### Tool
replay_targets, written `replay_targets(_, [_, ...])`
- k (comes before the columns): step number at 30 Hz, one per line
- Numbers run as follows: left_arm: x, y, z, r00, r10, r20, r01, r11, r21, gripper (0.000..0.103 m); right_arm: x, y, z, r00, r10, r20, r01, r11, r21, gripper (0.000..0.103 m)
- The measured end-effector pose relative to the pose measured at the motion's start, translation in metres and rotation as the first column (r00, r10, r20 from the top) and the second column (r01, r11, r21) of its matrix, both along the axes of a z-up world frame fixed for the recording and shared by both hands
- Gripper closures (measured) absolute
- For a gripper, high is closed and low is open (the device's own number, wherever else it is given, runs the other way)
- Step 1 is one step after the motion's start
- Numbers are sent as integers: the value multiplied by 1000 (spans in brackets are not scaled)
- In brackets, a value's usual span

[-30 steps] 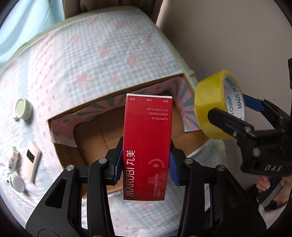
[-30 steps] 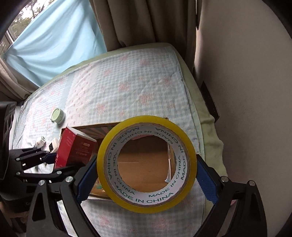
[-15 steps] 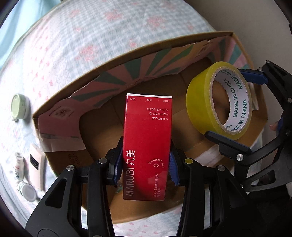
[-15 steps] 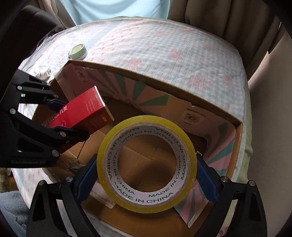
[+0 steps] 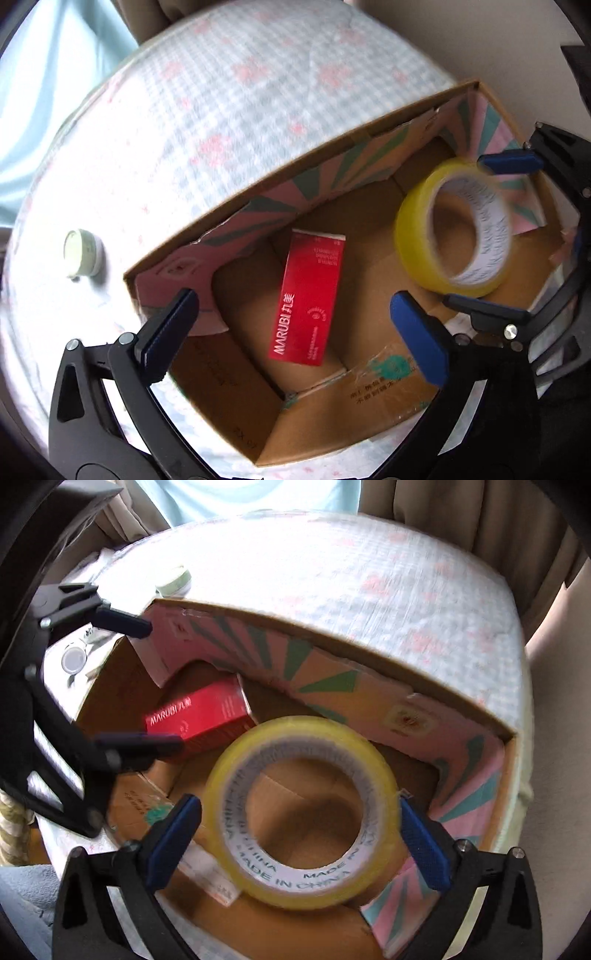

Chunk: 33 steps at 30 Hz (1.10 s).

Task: Organize rigid objects
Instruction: 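Open the left tool over the cardboard box while the right tool releases the tape inside, then move both tools back toward the remaining bottles and jars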

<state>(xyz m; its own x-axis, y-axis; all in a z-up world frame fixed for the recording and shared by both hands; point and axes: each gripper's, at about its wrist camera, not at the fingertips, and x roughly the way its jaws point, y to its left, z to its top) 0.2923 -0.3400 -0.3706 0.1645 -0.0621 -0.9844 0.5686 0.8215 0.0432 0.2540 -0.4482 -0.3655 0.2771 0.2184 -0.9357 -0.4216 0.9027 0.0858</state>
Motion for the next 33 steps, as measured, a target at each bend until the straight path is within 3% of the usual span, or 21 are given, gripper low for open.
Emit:
replay_targets(9, [-12,13,15,1000,19,-2,-19,1000,3,0,-19,-1,32,996,-44,77,44,999,3,0])
replay_targets(18, [-24,15,59,999,9,41,-6,998,-60,0,-33,-5,64,987,-104,122,102,995,21,0])
replay_targets(25, [-46,38,117,992,0,127,11,996,-89,0,-47,16,107,985,-57,164,68,996,-58,0])
replay_targets(33, [-70,109,184,973,130,193,-94,978,-187,0,-74,67,159,972,37,234,-9,993,-120,0])
